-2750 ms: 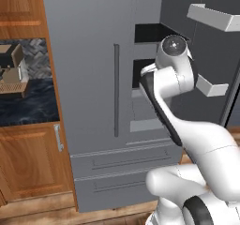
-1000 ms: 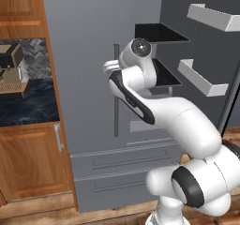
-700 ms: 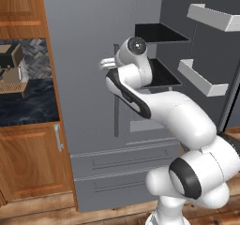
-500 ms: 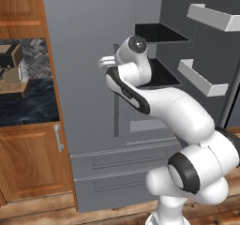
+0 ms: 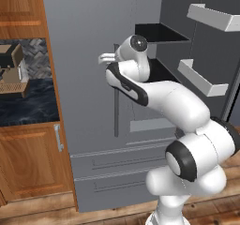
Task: Open the fridge, grab two sodas, and place both sodas inside the bowl with ice on the dining counter.
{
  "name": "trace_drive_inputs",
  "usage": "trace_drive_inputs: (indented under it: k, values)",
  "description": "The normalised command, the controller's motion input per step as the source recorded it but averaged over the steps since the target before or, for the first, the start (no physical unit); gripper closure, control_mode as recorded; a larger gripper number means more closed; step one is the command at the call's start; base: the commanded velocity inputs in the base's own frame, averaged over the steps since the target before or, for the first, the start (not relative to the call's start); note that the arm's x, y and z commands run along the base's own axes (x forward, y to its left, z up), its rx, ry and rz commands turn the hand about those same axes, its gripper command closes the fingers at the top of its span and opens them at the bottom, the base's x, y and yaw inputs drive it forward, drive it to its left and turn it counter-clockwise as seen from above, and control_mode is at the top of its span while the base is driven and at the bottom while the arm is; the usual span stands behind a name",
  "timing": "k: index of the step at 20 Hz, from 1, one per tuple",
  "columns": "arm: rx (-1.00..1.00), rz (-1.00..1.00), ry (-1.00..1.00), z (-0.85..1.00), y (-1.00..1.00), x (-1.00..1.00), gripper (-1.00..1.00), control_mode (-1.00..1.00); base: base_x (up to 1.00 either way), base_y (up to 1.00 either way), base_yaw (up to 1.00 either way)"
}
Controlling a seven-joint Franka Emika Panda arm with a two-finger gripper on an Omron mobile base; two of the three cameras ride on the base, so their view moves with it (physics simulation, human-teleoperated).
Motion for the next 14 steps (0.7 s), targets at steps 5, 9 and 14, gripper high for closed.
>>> trace_drive_inputs:
  k: [5, 9, 14]
  values:
    - [0.02, 0.0, 0.0, -0.15, 0.02, 0.21, 1.0, -1.0, 0.0, 0.0, 0.0]
    - [0.05, 0.0, 0.0, -0.08, 0.11, 0.29, 1.0, -1.0, 0.0, 0.0, 0.0]
    - [0.04, 0.01, 0.0, -0.02, 0.19, 0.1, 1.0, -1.0, 0.0, 0.0, 0.0]
